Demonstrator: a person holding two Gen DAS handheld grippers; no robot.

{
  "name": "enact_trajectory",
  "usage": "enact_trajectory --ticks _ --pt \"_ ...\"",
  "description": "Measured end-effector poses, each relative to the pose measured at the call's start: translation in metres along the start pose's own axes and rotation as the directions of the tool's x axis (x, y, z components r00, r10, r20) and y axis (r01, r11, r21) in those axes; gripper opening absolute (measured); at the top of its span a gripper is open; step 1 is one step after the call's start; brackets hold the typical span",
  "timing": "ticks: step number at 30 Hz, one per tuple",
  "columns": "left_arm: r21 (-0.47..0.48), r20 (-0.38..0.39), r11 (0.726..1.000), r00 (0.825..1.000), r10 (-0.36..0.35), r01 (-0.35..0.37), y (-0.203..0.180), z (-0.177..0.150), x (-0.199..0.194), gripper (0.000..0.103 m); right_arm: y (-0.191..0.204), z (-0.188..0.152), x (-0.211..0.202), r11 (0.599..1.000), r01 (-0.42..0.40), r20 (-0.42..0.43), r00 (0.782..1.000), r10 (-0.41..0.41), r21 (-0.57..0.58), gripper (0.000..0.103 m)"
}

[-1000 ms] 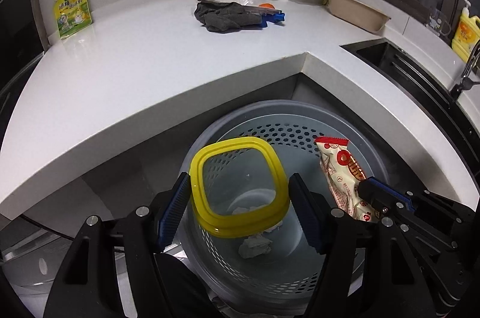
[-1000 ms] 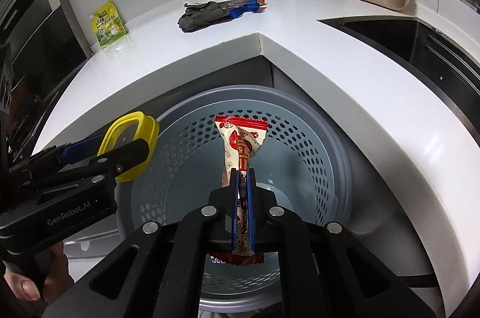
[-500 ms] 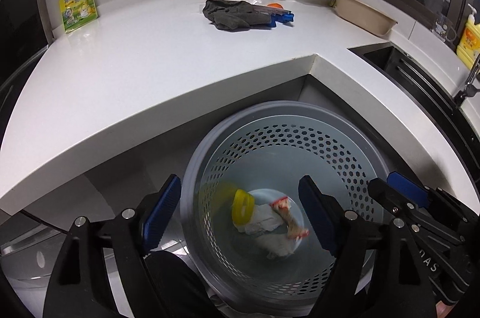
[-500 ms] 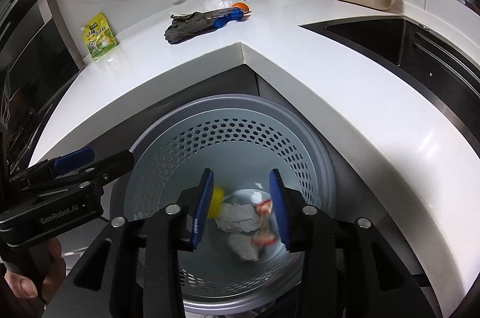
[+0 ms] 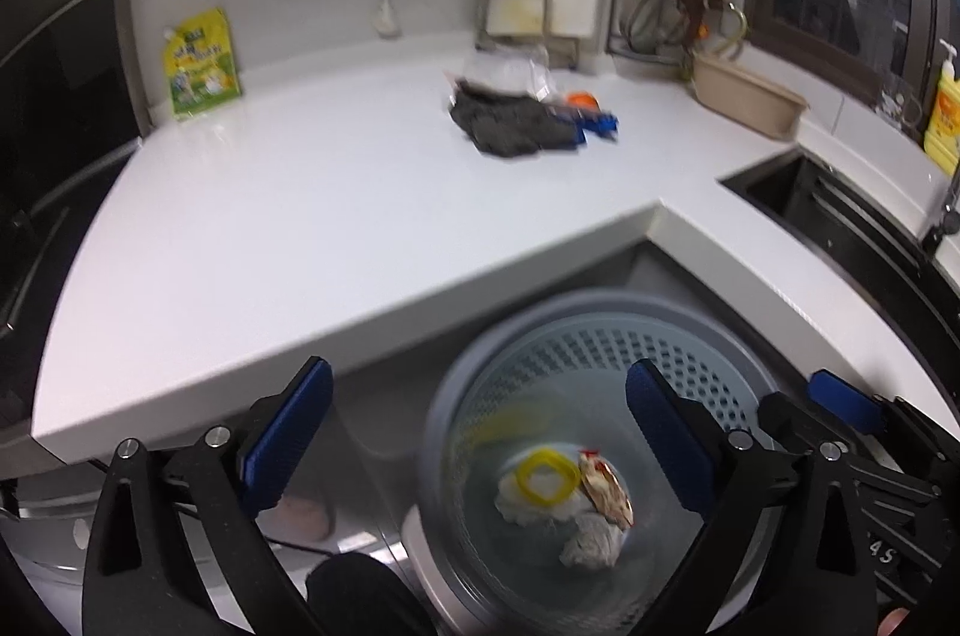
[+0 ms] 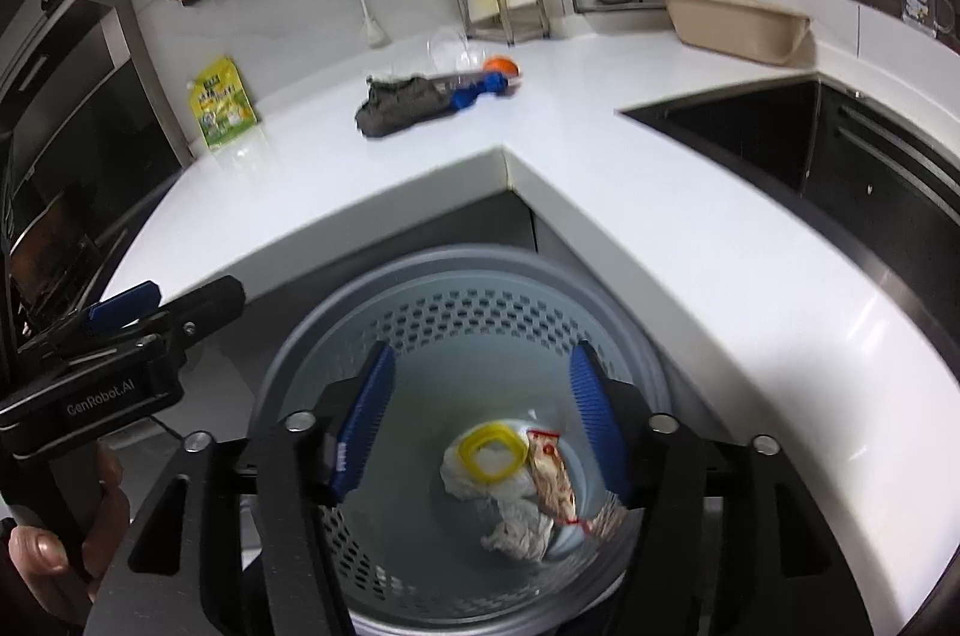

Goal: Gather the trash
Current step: 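Carry lid and wrapper over the trash bin and open both tools, then grasp the orange with the right tool while the left tool grasps the grey cloth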

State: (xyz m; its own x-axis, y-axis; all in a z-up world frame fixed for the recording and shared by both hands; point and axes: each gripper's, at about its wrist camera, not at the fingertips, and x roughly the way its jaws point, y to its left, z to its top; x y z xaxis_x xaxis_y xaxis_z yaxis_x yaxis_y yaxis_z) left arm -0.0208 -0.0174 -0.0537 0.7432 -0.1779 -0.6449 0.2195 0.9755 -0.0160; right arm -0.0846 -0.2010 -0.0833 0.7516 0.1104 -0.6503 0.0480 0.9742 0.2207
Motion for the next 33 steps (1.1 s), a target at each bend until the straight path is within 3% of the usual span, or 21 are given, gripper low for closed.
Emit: enact_trajectory --ticks 8,15,20,25,33 --pt "-0.037 0.097 0.998 0.994 0.054 -0.050 0.015 0.042 -0.006 0.097 -0.001 0.046 -0.001 1.000 0.012 0.078 0.997 -0.010 -0.026 0.067" --pt "-0.070 0.120 0.991 0.986 0.118 -0.110 0.019 0.090 0.016 0.097 -0.005 0.113 0.021 0.997 -0.003 0.112 0.994 0.011 -0.071 0.071" --pt "-0.099 0.100 0.985 0.983 0.153 -0.143 0.023 0.121 0.044 0.097 -0.016 0.158 0.056 0.995 0.021 0.094 0.995 -0.012 -0.100 0.072" --pt "-0.081 0.027 0.981 0.984 0.177 -0.175 0.021 0.136 0.085 0.097 -0.028 0.197 0.097 0.993 0.032 0.060 0.998 -0.025 -0.111 0.073" --pt "-0.117 -0.039 0.976 0.983 0.179 -0.183 0.020 0.145 0.130 0.097 -0.040 0.238 0.176 0.989 0.017 -0.068 0.997 -0.027 -0.148 0.075"
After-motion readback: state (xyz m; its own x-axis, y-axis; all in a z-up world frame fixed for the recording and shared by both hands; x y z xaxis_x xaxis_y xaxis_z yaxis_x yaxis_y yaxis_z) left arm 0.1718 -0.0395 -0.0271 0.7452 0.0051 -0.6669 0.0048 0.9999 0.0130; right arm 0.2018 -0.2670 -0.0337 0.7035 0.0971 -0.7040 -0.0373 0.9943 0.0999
